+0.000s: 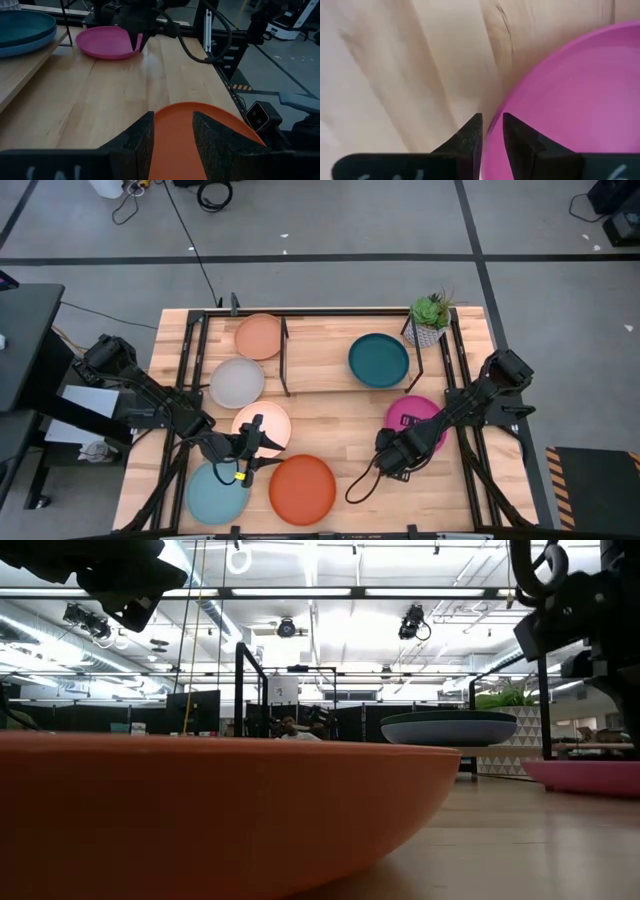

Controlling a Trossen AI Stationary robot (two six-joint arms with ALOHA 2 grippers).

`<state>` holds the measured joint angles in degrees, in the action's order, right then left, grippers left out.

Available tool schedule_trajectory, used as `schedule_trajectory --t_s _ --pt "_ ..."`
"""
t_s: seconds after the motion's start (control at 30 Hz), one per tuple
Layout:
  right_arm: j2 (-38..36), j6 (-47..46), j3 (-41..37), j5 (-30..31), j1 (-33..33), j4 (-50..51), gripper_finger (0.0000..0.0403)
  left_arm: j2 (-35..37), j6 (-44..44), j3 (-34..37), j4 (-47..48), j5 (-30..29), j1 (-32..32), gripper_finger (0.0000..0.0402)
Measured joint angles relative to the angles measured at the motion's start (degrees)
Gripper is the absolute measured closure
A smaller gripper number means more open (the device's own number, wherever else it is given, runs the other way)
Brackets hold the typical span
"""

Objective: Place and stack plates onto a shelf
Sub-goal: Stack the pink plate on top of the green plate on the shelf

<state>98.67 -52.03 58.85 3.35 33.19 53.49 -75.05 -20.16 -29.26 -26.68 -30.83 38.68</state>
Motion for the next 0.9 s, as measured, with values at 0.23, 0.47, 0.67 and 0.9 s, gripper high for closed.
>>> schedule_trajectory --t_s 0.23,0.47,0.67,0.9 --pt "-1.4 -0.3 -6.2 -2.9 -0.8 -7.0 0.0324 0.0 -0.2 0.0 0.0 0.0 0.1 0.026" --pt "-4.2 -1.2 -7.6 -3.0 -0.8 -9.3 0.0326 0.0 -0.2 0.0 0.0 0.0 0.1 0.026" --pt "-5.7 -1.6 -7.6 -3.4 -0.8 -8.8 0.0326 0.0 -0.1 0.0 0.0 0.0 0.1 0.026" --pt "-5.7 -1.3 -7.6 -3.2 -0.8 -8.6 0.0327 0.0 -0.1 0.0 0.0 0.0 0.1 0.026"
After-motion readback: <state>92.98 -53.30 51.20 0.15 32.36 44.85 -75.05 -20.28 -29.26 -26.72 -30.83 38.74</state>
